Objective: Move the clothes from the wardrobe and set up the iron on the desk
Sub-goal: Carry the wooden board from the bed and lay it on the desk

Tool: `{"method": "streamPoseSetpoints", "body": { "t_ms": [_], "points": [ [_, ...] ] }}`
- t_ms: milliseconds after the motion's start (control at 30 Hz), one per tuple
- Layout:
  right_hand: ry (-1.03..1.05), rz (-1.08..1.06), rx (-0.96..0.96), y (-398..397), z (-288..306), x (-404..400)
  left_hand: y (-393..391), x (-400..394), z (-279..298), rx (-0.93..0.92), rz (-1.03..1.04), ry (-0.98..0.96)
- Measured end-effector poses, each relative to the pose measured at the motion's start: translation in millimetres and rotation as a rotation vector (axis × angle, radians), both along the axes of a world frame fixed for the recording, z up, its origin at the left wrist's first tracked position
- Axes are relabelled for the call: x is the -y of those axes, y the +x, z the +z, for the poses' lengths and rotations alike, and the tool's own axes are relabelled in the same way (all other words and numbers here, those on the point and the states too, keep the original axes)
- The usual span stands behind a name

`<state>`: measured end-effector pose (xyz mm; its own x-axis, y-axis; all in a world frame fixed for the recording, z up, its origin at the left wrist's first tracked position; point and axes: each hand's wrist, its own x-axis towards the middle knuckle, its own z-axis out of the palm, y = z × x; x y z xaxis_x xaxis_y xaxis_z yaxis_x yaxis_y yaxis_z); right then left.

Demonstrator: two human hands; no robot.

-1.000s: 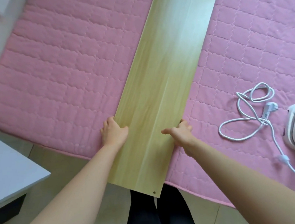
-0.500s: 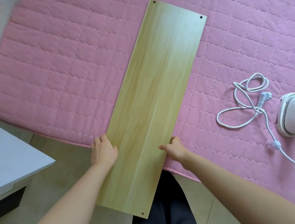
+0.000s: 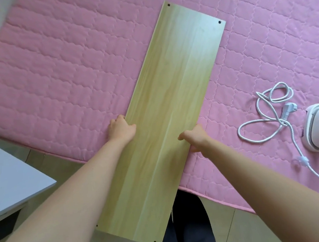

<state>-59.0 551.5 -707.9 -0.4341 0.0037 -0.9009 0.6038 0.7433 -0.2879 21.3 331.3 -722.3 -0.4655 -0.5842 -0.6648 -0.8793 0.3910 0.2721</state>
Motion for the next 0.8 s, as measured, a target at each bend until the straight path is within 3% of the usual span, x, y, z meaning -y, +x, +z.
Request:
{"method": "streamPoseSetpoints", "body": {
  "t_ms": [233,333,433,600,800],
  "points": [
    [-0.028,0.050,0.155,37.4,13.2,3.3,36.6,26.4,0.2,-0.014,0.166,0.130],
    [-0.042,0.154,0.280,54.7,25.5,0.7,61.6,34.2,10.4,0.025,0.206,0.169],
    [-0.114,0.324,0.265,62.0,47.2,4.6,79.5,34.1,26.2,0.012,0.223,0.187],
    [-0.166,0.919,-0.214,42.6,99.5,17.6,82.3,2.3,75.6,-0.148,0.190,0.107],
    [-0.242,1.184,-0.787,15.8,140.3,33.3,87.1,-59.3,120.8,-0.303,0.301,0.017]
  ]
}}
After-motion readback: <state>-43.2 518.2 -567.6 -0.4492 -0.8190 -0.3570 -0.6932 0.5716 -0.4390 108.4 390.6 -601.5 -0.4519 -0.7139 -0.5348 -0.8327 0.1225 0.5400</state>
